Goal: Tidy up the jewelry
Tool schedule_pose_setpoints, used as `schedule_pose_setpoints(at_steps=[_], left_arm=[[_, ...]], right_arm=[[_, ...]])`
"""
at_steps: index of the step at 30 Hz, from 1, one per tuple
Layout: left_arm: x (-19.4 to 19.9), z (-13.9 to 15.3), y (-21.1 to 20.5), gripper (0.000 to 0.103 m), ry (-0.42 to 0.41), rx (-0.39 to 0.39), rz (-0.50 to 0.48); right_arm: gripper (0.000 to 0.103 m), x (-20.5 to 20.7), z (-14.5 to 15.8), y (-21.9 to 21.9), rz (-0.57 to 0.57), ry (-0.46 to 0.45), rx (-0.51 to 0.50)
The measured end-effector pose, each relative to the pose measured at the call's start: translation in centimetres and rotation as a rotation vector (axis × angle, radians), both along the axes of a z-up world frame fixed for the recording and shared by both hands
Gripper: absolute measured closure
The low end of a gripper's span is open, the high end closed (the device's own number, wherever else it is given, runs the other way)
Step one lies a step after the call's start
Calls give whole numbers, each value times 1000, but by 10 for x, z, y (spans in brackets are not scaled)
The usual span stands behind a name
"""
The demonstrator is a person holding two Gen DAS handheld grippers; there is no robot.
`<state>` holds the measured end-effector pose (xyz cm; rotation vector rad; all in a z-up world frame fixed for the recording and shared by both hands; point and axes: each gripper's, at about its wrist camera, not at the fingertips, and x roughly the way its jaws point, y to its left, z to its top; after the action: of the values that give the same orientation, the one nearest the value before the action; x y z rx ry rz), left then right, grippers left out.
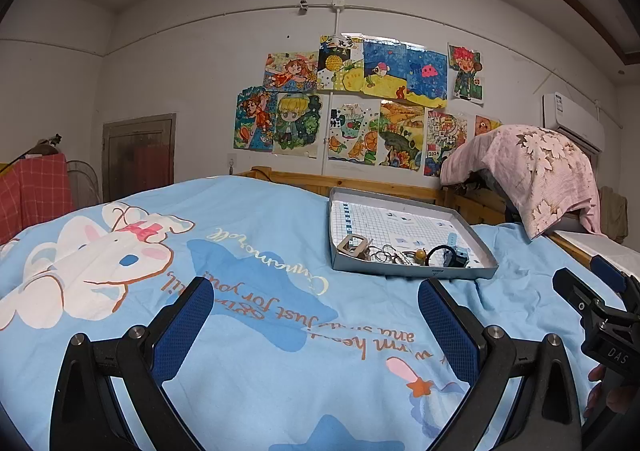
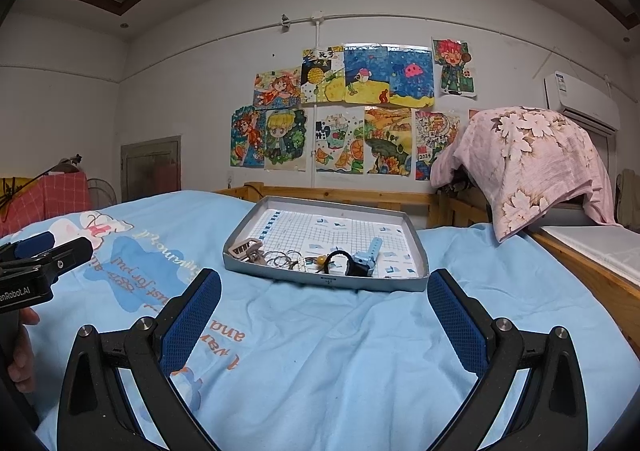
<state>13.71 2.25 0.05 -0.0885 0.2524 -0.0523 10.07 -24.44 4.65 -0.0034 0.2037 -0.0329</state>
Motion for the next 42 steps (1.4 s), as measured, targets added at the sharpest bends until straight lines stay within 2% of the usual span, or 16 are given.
schedule_pose_setpoints(at_steps=[42], left_arm=[[9,-2,13,0,15,12,-2]], right_arm=[[2,1,1,-1,1,3,-2]])
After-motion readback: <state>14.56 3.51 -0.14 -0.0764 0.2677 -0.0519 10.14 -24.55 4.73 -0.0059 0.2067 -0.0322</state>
